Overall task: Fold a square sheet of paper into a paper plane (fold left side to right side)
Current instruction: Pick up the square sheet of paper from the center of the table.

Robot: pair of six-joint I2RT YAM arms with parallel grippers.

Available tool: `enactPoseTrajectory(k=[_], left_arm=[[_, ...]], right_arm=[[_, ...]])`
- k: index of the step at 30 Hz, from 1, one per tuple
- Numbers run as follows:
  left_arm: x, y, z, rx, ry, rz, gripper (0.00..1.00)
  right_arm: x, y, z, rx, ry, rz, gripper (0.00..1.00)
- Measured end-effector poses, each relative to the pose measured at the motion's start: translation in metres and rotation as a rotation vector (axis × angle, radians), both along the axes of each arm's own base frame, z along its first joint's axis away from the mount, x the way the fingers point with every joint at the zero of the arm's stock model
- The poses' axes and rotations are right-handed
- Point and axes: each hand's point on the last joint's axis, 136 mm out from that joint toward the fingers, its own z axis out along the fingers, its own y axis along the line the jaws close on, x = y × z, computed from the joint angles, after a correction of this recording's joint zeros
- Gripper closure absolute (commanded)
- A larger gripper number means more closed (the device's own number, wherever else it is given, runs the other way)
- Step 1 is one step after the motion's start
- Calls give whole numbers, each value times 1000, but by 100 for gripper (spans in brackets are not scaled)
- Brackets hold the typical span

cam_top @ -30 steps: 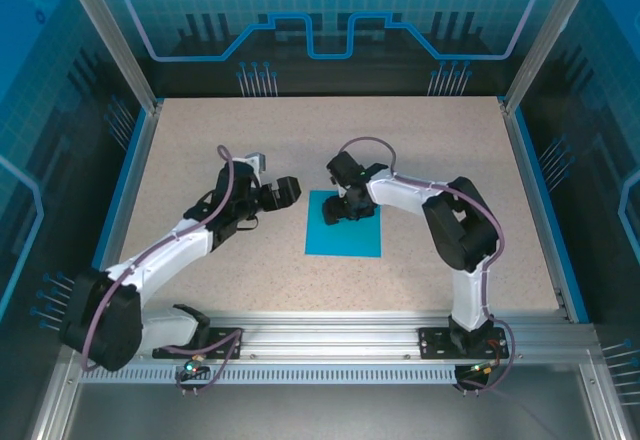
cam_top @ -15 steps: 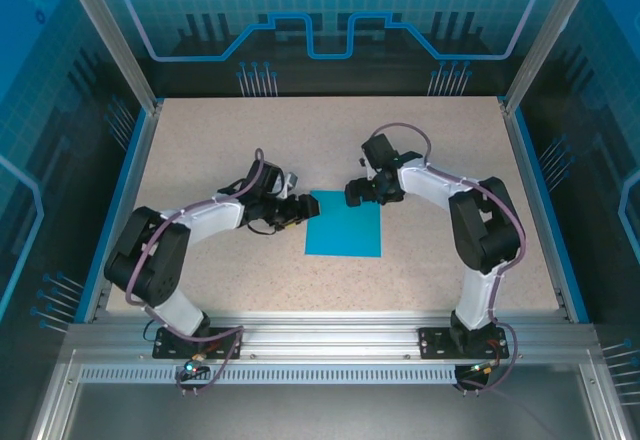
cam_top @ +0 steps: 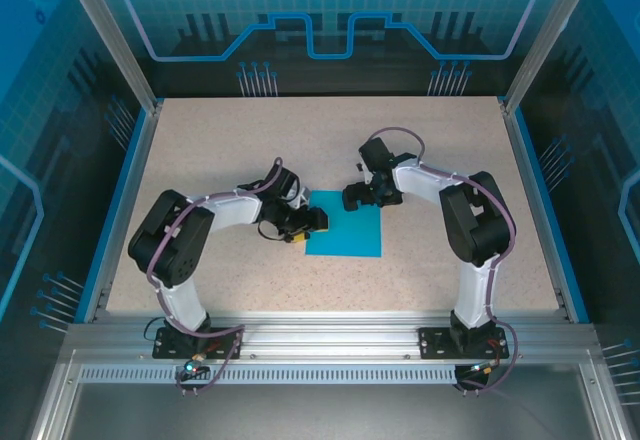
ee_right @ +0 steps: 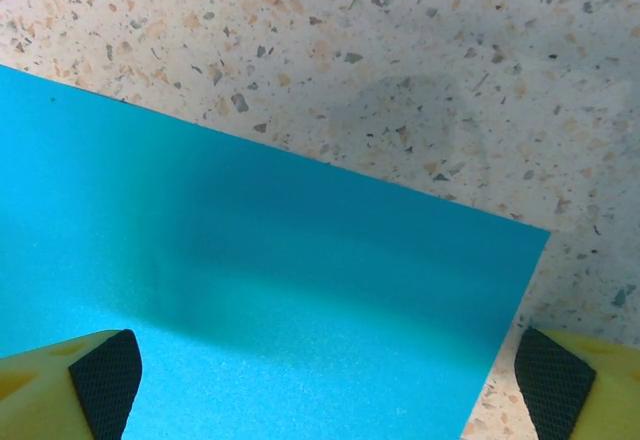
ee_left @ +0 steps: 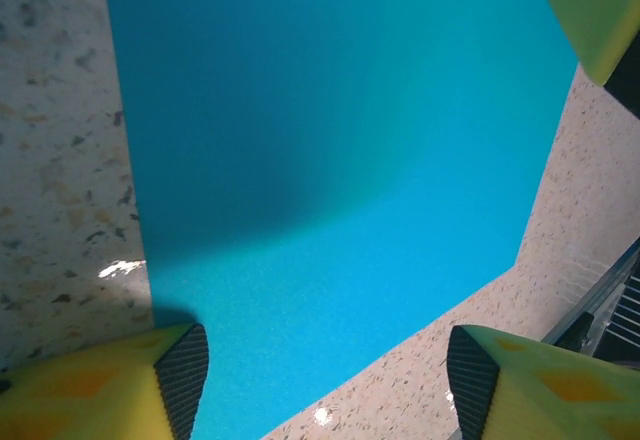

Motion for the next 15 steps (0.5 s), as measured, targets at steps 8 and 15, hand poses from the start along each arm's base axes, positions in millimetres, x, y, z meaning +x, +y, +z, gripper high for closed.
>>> enactPoseTrajectory(k=[8,15], left_arm=[[3,-3,-1,6,12,-4,40],[2,-2,-2,14,15,-2,41]], right_arm=[[-9,13,0,-1,2,23,1],[-36,38,2,23,39,77,8]])
